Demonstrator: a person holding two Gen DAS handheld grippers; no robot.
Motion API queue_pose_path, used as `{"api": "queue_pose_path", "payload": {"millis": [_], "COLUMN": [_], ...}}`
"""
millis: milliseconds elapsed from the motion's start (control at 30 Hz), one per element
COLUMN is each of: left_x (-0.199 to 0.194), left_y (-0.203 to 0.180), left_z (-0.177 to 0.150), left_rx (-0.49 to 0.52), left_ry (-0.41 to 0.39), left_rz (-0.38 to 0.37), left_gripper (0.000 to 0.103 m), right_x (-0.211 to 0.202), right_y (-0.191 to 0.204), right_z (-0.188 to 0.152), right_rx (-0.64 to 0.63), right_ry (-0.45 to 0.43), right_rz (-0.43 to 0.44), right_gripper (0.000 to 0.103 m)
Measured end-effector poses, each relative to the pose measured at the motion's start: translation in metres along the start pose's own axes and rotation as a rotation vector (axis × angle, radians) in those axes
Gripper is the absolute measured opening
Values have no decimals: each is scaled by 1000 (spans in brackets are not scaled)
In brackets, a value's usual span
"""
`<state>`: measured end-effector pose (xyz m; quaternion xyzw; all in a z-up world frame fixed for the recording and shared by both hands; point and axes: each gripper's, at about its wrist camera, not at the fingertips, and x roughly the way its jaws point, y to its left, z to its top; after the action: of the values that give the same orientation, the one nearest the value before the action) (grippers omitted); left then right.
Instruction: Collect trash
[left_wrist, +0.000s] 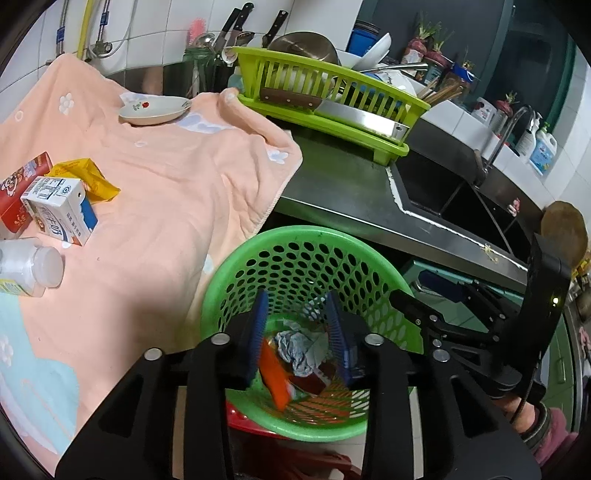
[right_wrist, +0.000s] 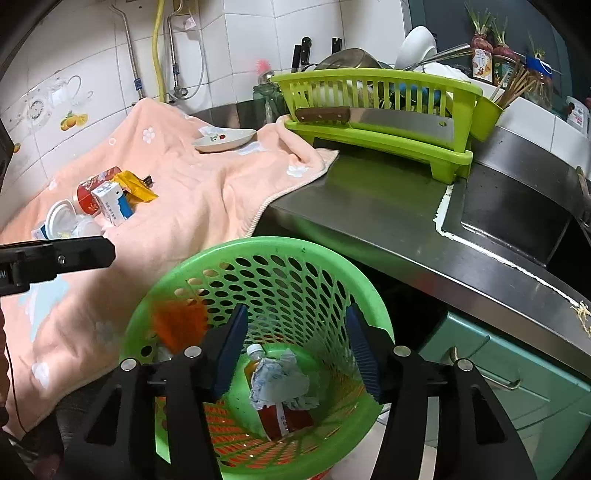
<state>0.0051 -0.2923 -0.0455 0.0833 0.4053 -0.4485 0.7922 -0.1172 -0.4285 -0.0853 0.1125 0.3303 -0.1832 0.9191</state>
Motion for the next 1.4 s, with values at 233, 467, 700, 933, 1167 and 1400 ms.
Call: {"api": "queue_pose_path", "payload": {"millis": [233, 467, 700, 933, 1167, 1400], "left_x": [-18, -51, -81, -109, -127, -118], "left_y": [16, 53, 102, 155, 213, 259], "left_z": [-1, 3, 2, -1, 5, 12], "left_rx": [-4, -43, -111, -175, -235, -250], "left_ry": [-33, -86, -116, -156, -200, -181], "left_rz": [71, 158, 244, 354, 439, 448], "left_gripper": [55, 63, 67, 69, 69, 69], "right_x": [2, 9, 20, 31, 41, 49], "right_y": [12, 44, 85, 134, 177, 205], "right_z": [6, 18, 33, 49, 60, 68], "right_rx": [-19, -85, -166, -259, -335, -382], "right_ry": [4, 11, 31, 43, 37, 37], "right_rz": [35, 110, 205, 298, 355, 386], "right_gripper": [60, 66, 71, 73, 74, 74]}}
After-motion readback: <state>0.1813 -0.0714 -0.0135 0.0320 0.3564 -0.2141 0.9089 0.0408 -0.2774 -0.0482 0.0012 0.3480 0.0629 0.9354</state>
